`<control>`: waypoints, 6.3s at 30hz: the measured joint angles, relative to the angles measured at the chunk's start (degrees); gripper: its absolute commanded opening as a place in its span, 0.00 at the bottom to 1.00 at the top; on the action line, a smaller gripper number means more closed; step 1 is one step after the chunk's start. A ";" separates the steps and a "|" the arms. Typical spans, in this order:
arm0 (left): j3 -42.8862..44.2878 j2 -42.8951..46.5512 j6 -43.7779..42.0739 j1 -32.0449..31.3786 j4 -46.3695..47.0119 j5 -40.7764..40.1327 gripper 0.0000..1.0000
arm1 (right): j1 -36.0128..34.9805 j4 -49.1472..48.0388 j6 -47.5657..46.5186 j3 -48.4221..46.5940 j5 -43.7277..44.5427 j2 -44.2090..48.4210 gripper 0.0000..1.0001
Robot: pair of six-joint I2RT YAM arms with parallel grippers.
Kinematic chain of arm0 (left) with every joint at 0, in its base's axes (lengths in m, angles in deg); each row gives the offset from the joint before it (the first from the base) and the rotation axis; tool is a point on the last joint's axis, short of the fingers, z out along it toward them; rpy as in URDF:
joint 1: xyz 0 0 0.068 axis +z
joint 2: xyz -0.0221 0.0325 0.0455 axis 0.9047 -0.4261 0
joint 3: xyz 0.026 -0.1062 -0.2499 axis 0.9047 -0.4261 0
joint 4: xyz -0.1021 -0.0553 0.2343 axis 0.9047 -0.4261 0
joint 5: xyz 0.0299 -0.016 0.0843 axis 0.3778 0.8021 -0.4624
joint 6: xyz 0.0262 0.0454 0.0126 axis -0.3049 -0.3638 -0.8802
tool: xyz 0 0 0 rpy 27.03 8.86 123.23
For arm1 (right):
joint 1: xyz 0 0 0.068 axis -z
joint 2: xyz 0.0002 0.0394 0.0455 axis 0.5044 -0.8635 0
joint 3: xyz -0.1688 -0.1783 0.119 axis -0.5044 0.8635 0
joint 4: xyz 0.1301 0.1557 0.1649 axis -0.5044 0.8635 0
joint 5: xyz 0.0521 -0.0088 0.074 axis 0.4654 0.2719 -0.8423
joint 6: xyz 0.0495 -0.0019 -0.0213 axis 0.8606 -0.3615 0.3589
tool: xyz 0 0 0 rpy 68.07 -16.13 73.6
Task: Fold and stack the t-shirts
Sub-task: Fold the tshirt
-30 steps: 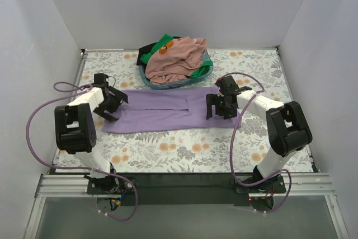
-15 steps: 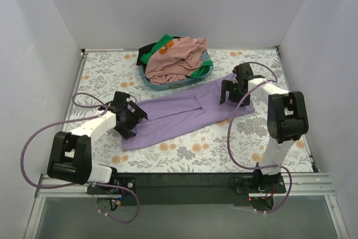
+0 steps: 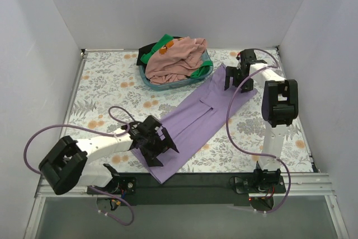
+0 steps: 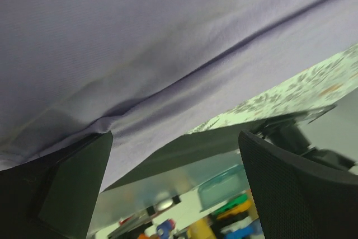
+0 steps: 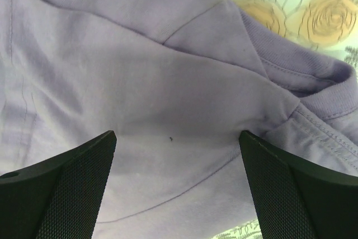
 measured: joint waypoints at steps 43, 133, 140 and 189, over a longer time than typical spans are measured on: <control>62.71 -53.75 0.15 -20.20 -7.04 5.18 0.98 | 10.03 1.70 -3.17 -37.83 -15.06 -22.91 0.98; 36.57 -30.47 -6.75 -11.54 -4.59 -5.05 0.00 | -44.28 20.85 37.31 48.63 23.37 60.61 0.01; 56.39 -43.06 -12.68 -6.86 -9.70 -8.00 0.00 | -29.42 16.22 26.64 44.35 22.34 56.94 0.01; 84.35 -60.48 -25.09 -1.79 -4.24 -8.33 0.97 | -2.27 1.60 2.82 22.67 6.16 31.63 0.98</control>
